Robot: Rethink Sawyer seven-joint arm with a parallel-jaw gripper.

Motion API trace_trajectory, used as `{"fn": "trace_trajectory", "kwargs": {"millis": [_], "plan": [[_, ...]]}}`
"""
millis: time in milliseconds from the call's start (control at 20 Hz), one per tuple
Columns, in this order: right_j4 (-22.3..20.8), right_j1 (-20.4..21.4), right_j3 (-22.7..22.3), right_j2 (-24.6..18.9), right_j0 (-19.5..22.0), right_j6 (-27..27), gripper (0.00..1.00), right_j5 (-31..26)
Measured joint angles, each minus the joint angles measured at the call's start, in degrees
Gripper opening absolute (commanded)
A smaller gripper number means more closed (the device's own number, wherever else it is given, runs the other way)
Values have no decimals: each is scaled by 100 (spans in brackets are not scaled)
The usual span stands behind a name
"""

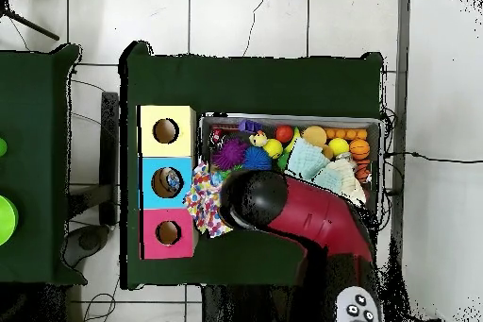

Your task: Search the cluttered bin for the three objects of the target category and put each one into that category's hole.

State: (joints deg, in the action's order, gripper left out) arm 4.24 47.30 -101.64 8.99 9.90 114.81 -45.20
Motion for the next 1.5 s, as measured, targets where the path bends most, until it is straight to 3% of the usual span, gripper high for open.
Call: {"fn": "trace_trajectory", "kwargs": {"millis": [300,650,1150,1500], "plan": [[373,124,-6,141,-570,99,0,-2],[760,71,-46,246,-942,337,0,-2],[1071,-95,-127,424,-1261,707,0,22],[1242,-279,-250,424,-1233,742,0,559]]}}
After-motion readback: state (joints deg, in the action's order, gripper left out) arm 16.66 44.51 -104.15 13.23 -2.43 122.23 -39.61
